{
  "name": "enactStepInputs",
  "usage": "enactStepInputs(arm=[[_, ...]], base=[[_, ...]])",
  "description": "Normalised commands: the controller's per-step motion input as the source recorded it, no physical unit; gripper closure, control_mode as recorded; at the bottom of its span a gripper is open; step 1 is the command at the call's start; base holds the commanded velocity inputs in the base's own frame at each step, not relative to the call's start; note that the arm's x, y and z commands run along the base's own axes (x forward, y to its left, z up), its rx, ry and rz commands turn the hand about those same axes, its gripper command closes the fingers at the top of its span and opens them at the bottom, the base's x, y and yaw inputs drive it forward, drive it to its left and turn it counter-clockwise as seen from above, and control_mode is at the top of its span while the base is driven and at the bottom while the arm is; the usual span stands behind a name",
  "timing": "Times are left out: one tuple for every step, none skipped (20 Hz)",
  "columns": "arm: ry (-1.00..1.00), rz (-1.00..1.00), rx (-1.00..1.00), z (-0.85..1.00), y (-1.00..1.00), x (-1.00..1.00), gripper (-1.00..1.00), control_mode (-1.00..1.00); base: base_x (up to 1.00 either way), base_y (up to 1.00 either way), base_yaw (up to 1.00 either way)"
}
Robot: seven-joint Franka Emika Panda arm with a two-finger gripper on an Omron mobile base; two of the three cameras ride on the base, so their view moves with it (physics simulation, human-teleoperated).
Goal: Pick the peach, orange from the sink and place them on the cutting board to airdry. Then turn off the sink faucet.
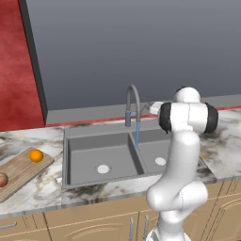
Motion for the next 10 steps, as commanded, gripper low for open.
enactStepInputs(arm=[[0.0, 0.01, 0.0, -0.12, 0.0, 0.33, -1.0, -1.0], [0.0, 0.01, 0.0, -0.13, 0.0, 0.34, -1.0, -1.0], [0.0, 0.01, 0.0, -0.14, 0.0, 0.32, -1.0, -1.0], [0.0, 0.01, 0.0, -0.18, 0.0, 0.33, -1.0, -1.0], [0.0, 0.01, 0.0, -0.2, 0.0, 0.3, -1.0, -1.0], [0.0, 0.01, 0.0, -0.21, 0.0, 0.3, -1.0, -1.0], [0.0, 0.01, 0.0, -0.22, 0.0, 0.26, -1.0, -1.0], [0.0, 0.01, 0.0, -0.21, 0.0, 0.26, -1.0, -1.0], [0.0, 0.01, 0.0, -0.2, 0.0, 0.25, -1.0, -1.0], [0.0, 0.01, 0.0, -0.21, 0.0, 0.25, -1.0, -1.0]], base=[[0.0, 0.0, 0.0], [0.0, 0.0, 0.0], [0.0, 0.0, 0.0], [0.0, 0.0, 0.0], [0.0, 0.0, 0.0], [0.0, 0.0, 0.0], [0.0, 0.0, 0.0], [0.0, 0.0, 0.0], [0.0, 0.0, 0.0], [0.0, 0.0, 0.0]])
